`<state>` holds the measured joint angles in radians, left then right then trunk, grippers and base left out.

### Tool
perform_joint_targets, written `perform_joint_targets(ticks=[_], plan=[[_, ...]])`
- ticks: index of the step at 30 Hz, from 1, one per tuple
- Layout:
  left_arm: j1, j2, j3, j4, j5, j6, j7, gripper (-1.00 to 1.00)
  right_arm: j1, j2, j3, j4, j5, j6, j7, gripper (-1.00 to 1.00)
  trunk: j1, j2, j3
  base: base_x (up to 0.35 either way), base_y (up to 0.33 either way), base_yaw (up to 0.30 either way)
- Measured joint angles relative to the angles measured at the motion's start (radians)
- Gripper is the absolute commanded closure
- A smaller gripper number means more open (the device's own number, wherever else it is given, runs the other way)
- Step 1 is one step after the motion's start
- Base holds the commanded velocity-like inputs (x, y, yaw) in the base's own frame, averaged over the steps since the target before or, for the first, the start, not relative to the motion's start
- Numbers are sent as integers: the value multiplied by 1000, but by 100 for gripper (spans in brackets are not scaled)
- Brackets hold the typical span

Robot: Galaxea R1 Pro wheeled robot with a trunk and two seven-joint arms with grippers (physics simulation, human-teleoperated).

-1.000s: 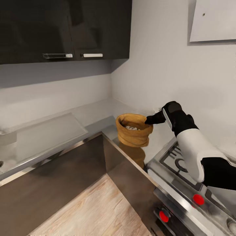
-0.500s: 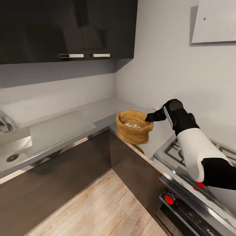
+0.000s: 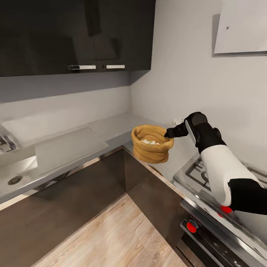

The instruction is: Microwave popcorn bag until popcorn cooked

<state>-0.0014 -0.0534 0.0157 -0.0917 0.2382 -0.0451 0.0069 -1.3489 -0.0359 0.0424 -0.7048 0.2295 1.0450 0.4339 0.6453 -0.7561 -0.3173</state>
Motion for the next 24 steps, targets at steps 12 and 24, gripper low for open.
perform_joint_targets(ticks=[12, 24], plan=[[0, -3, 3, 2, 0, 1, -5, -100, 0, -2, -20, 2, 3, 0, 0, 100, 0, 0, 19, -243, 196, 0], [0, -2, 1, 2, -1, 1, -6, -100, 0, -13, -22, 7, 4, -1, 0, 100, 0, 0, 37, -243, 236, 0]])
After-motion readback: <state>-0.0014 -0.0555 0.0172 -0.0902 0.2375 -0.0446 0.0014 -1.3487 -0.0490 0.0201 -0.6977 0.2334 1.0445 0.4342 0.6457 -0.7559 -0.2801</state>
